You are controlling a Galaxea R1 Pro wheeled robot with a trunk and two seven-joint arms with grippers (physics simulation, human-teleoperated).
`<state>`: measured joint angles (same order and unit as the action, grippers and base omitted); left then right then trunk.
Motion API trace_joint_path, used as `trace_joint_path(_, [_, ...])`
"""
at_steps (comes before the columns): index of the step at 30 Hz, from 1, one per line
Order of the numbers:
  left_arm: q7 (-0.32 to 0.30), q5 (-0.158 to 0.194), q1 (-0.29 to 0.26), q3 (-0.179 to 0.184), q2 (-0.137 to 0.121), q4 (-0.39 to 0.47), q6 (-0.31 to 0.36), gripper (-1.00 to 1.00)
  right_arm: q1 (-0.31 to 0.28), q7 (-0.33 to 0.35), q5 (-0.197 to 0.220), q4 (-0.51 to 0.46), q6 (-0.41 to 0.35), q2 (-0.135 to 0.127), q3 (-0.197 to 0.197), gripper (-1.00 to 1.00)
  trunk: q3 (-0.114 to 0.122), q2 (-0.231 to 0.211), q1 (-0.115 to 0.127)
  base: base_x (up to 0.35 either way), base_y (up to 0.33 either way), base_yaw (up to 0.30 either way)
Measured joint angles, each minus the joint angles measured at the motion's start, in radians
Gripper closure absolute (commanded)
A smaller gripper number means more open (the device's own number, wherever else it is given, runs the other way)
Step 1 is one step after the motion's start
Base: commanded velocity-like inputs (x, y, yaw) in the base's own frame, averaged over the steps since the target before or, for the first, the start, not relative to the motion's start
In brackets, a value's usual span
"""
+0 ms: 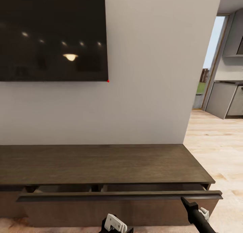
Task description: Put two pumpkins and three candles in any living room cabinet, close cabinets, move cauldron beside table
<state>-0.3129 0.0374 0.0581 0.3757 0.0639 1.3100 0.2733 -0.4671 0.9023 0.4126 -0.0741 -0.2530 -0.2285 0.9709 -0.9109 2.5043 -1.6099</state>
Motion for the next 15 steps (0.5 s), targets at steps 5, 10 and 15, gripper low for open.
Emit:
trace_joint_path(5, [0.001, 0.000, 0.000, 0.000, 0.000, 0.000, 0.000, -1.00, 0.000, -0.001, 0.000, 0.000, 0.000, 0.000, 0.002, 1.00, 0.000, 0.000, 0.000, -0.143, 0.000, 0.000])
trace_joint_path(10, [0.001, 0.000, 0.000, 0.000, 0.000, 0.000, 0.000, -1.00, 0.000, -0.001, 0.000, 0.000, 0.000, 0.000, 0.003, 1.00, 0.000, 0.000, 0.000, -0.093, 0.000, 0.000])
trace_joint_path(15, [0.002, 0.000, 0.000, 0.000, 0.000, 0.000, 0.000, -1.00, 0.000, -0.001, 0.000, 0.000, 0.000, 0.000, 0.005, 1.00, 0.000, 0.000, 0.000, -0.184, 0.000, 0.000])
